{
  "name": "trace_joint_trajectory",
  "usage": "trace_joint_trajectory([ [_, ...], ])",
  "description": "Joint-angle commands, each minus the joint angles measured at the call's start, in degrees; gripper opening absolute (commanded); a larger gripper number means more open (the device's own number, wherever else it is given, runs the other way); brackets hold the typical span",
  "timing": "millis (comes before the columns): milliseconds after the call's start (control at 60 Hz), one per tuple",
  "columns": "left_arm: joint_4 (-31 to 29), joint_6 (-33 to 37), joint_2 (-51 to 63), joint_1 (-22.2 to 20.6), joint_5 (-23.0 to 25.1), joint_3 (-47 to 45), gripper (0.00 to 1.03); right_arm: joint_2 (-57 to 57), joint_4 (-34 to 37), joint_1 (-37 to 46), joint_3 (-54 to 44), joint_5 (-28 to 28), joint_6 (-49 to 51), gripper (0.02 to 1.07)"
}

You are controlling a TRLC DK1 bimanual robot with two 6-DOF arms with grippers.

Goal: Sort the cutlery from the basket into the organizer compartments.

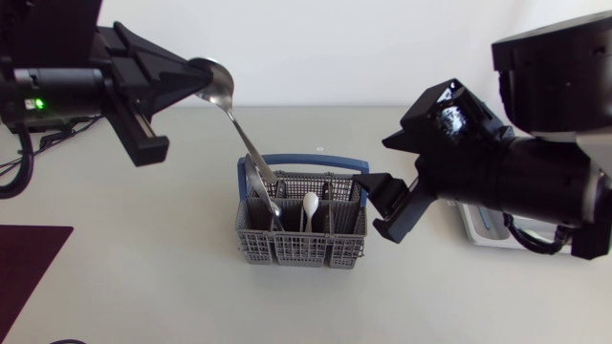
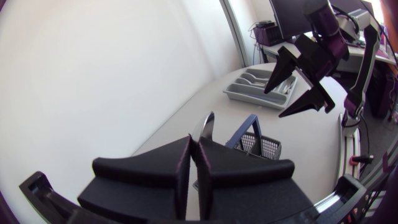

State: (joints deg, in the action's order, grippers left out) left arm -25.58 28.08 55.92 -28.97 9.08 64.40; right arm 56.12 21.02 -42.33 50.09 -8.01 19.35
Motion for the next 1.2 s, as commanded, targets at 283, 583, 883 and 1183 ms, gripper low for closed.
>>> trace_joint_trajectory([
  [283,7.0,-17.4,6.5,-4.9,-0.4,1.0,0.03,-1.4,-6.4,-1.7,-0.5,-0.1,1.6,0.83],
  [583,12.4,-27.9,15.7,-6.6,0.4,5.4,0.03,-0.5,-13.3,-3.6,-3.5,-2.4,2.8,0.80],
  [883,13.4,-32.7,21.2,-7.0,3.4,10.6,0.03,2.7,-20.9,-4.4,-5.4,-5.7,4.2,0.61],
  [1183,10.6,-34.6,24.5,-7.6,5.0,13.8,0.03,7.4,-28.9,-4.0,-4.8,-11.2,6.1,0.46],
])
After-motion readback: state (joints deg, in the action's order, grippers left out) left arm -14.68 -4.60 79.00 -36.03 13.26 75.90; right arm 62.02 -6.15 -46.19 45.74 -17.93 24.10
